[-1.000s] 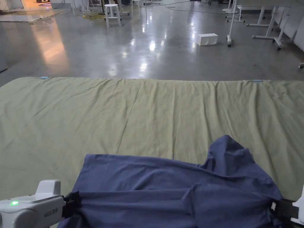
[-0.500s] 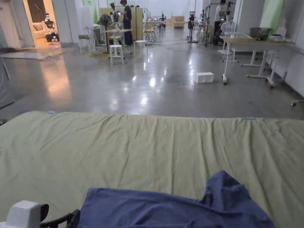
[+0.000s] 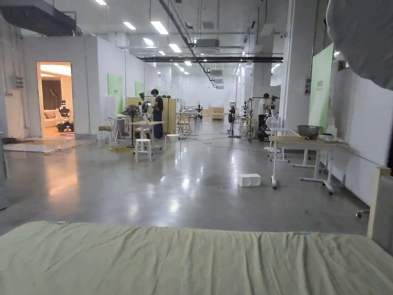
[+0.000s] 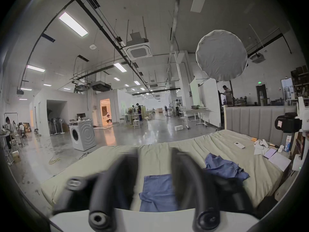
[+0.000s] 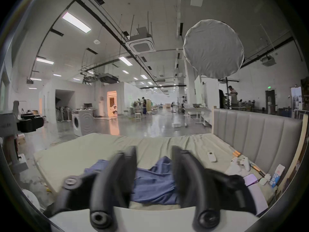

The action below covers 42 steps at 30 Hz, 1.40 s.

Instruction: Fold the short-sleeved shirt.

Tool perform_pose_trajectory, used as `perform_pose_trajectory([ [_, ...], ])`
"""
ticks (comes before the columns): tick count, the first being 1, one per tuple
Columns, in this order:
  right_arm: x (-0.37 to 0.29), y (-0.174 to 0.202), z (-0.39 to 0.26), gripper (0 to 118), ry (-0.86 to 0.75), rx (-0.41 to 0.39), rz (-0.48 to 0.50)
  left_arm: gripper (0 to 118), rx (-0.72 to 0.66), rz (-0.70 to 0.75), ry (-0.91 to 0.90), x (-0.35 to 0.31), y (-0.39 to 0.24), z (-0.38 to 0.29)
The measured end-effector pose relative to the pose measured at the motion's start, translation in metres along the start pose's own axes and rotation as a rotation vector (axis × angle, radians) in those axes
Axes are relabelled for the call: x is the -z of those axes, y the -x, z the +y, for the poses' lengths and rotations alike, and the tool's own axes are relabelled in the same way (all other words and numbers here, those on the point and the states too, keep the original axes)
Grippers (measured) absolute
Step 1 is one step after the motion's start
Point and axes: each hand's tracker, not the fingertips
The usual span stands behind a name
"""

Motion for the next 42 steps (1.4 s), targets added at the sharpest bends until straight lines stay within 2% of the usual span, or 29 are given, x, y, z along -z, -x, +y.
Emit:
perform_pose_trajectory([
  [1, -0.001, 0.004, 0.000, 25, 0.013, -0.004, 0.002, 15, -0.016, 0.012, 0.008, -0.005, 0.000, 0.001],
  [2, -0.003, 0.009, 0.001, 17, 0.020, -0.014, -0.005, 14, -0.019, 0.017, 0.024, -0.011, 0.000, 0.001],
  [3, -0.003, 0.014, 0.001, 16, 0.048, -0.048, -0.021, 13, -0.009, 0.016, 0.044, -0.015, 0.003, -0.001],
  [4, -0.002, 0.017, 0.001, 11, 0.084, -0.080, -0.034, 3, 0.023, -0.003, 0.062, -0.019, 0.002, -0.001],
  [5, -0.004, 0.020, -0.001, 2, 0.104, -0.093, -0.047, 3, 0.036, 0.002, 0.059, -0.026, -0.001, -0.003],
  [6, -0.007, 0.027, 0.001, 0, 0.072, -0.106, -0.050, 1, 0.046, 0.014, 0.053, -0.032, -0.002, -0.003],
  [7, -0.010, 0.029, 0.004, 0, 0.023, -0.158, -0.052, 0, 0.030, -0.018, 0.059, -0.035, 0.000, -0.002],
  [8, -0.008, 0.027, 0.001, 0, 0.085, -0.093, -0.029, 0, 0.022, -0.058, 0.075, -0.037, -0.001, -0.001],
  [9, -0.007, 0.027, 0.001, 0, 0.099, -0.080, -0.021, 0, 0.013, -0.020, 0.061, -0.038, -0.002, -0.002],
  [11, -0.010, 0.025, 0.001, 0, 0.068, -0.072, -0.028, 0, 0.020, -0.036, 0.071, -0.037, 0.000, -0.002],
  [13, -0.008, 0.022, -0.001, 0, 0.098, -0.019, -0.029, 0, 0.027, -0.025, 0.068, -0.037, -0.001, -0.002],
  [15, -0.011, 0.020, 0.002, 0, 0.076, -0.023, -0.023, 0, 0.024, -0.028, 0.066, -0.037, 0.001, -0.002],
  [16, -0.010, 0.019, 0.000, 0, 0.092, 0.003, -0.028, 0, 0.023, -0.031, 0.065, -0.036, 0.001, -0.001],
  [30, -0.013, 0.015, 0.005, 0, 0.078, 0.026, -0.034, 0, 0.024, -0.053, 0.079, -0.031, 0.002, -0.003],
  [42, -0.010, 0.008, 0.001, 0, 0.090, 0.033, -0.048, 0, -0.089, -0.059, 0.081, -0.022, 0.016, -0.006],
])
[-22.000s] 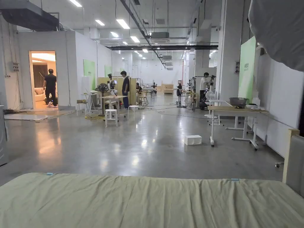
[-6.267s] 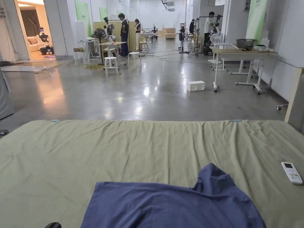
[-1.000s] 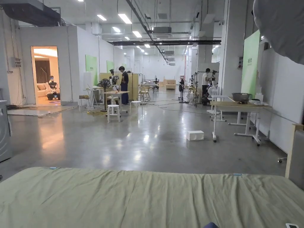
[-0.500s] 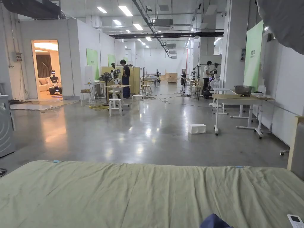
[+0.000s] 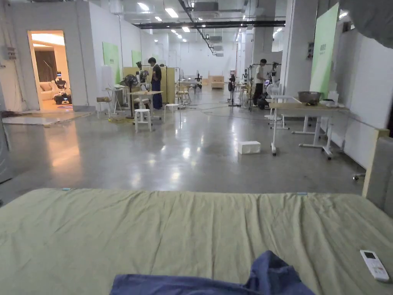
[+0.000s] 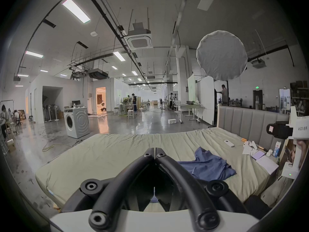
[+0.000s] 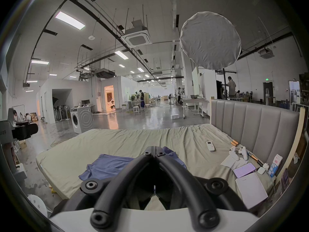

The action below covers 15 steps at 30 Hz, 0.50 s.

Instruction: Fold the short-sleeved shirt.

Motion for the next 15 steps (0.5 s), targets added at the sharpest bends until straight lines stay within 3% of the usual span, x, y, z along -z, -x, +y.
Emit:
perform_pose_trajectory([
  [6, 0.015, -0.011, 0.003, 0, 0.004, 0.108, 0.015, 0, -0.007, -0.034, -0.024, 0.023, 0.003, 0.002],
  [15, 0.024, -0.002, 0.024, 0, -0.052, -0.067, 0.025, 0, -0.010, -0.057, -0.036, 0.044, -0.007, 0.011],
])
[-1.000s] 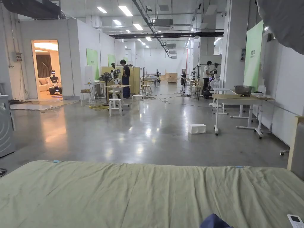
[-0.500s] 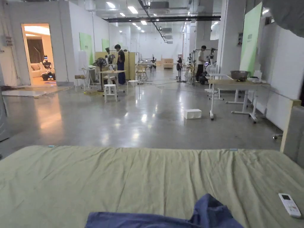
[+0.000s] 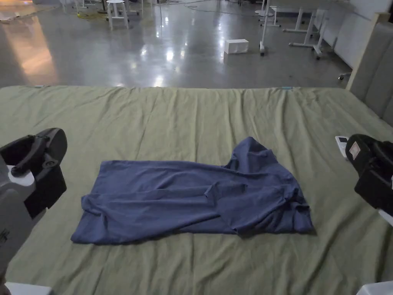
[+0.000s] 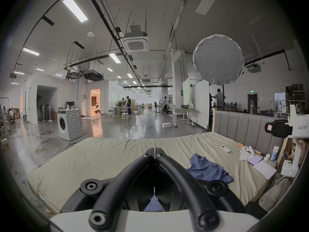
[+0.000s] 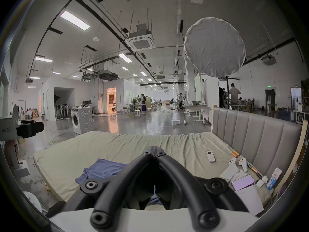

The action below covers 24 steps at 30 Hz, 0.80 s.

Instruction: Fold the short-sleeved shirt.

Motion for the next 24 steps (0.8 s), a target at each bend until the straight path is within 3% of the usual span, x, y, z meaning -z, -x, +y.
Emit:
perform_pose_trajectory([
  [2, 0.003, 0.001, -0.003, 0, 0.016, 0.013, -0.005, 0, -0.006, -0.023, 0.004, 0.004, -0.002, 0.000],
  [3, 0.005, 0.003, -0.002, 0, -0.011, -0.032, 0.000, 0, -0.005, -0.011, 0.003, 0.007, -0.004, -0.002],
  [4, 0.009, 0.003, -0.008, 0, 0.046, 0.011, 0.003, 0, -0.002, -0.008, 0.014, 0.010, -0.004, -0.003],
  [6, 0.014, 0.005, -0.009, 0, 0.025, -0.002, -0.007, 0, -0.002, -0.007, 0.018, 0.013, -0.007, -0.006],
  [9, 0.016, 0.010, -0.015, 0, 0.004, 0.053, -0.035, 0, -0.010, 0.028, 0.024, 0.015, -0.010, -0.008],
  [10, 0.016, 0.011, -0.016, 0, -0.025, 0.050, -0.059, 0, -0.020, 0.064, 0.006, 0.013, -0.011, -0.009],
  [11, 0.017, 0.010, -0.014, 0, -0.032, -0.023, -0.034, 0, -0.028, 0.098, -0.004, 0.013, -0.011, -0.009],
  [12, 0.018, 0.010, -0.019, 0, 0.085, 0.098, -0.090, 0, -0.030, 0.105, 0.024, 0.013, -0.009, -0.005],
  [13, 0.009, 0.012, -0.012, 0, -0.066, 0.083, -0.219, 0, -0.117, 0.197, 0.019, 0.011, -0.011, 0.000],
  [14, 0.004, 0.009, -0.009, 0, -0.106, 0.117, -0.190, 0, -0.186, 0.178, -0.017, 0.004, -0.008, -0.003],
  [15, 0.005, 0.002, -0.009, 0, -0.005, 0.271, -0.114, 0, -0.105, 0.058, 0.008, 0.003, -0.005, -0.004],
  [16, 0.004, -0.002, -0.013, 0, 0.033, 0.322, -0.056, 0, -0.064, 0.082, 0.053, 0.004, -0.006, -0.004],
  [17, -0.001, 0.000, -0.005, 0, -0.070, 0.200, -0.058, 0, -0.034, 0.154, 0.088, 0.004, -0.012, -0.006],
  [18, -0.004, 0.003, -0.008, 0, -0.030, 0.154, -0.116, 0, -0.023, 0.191, 0.065, -0.002, -0.013, -0.011],
  [20, -0.006, 0.005, -0.009, 0, 0.010, 0.061, -0.158, 0, -0.088, 0.131, 0.102, -0.005, -0.013, -0.014],
  [22, -0.007, 0.003, -0.019, 0, 0.056, 0.149, -0.127, 0, -0.083, 0.064, 0.055, -0.009, -0.014, -0.018],
  [24, -0.010, 0.002, -0.019, 0, 0.023, 0.156, -0.115, 0, -0.051, 0.088, 0.074, -0.009, -0.021, -0.015],
])
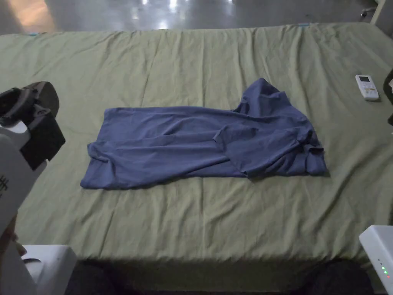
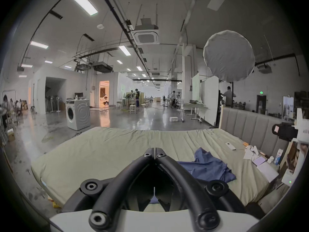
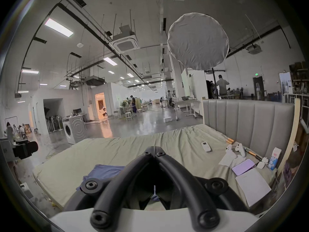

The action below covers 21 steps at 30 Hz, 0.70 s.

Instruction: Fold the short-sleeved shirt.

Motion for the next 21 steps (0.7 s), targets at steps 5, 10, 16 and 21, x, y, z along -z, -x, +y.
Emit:
perform_pose_trajectory([
  [5, 0.009, 0.013, -0.001, 0, -0.013, -0.100, 0.042, 5, 0.030, 0.022, 0.012, 0.009, 0.007, -0.007],
  [10, 0.034, 0.010, -0.016, 0, 0.080, -0.028, 0.038, 24, -0.027, 0.035, 0.126, 0.042, 0.033, -0.043],
  [16, 0.068, 0.010, -0.028, 0, 0.139, 0.003, 0.095, 106, -0.116, -0.073, 0.329, 0.135, 0.071, -0.122],
  [21, 0.088, 0.010, -0.044, 0, 0.194, -0.001, 0.081, 94, -0.242, 0.029, 0.603, 0.220, 0.105, -0.195],
])
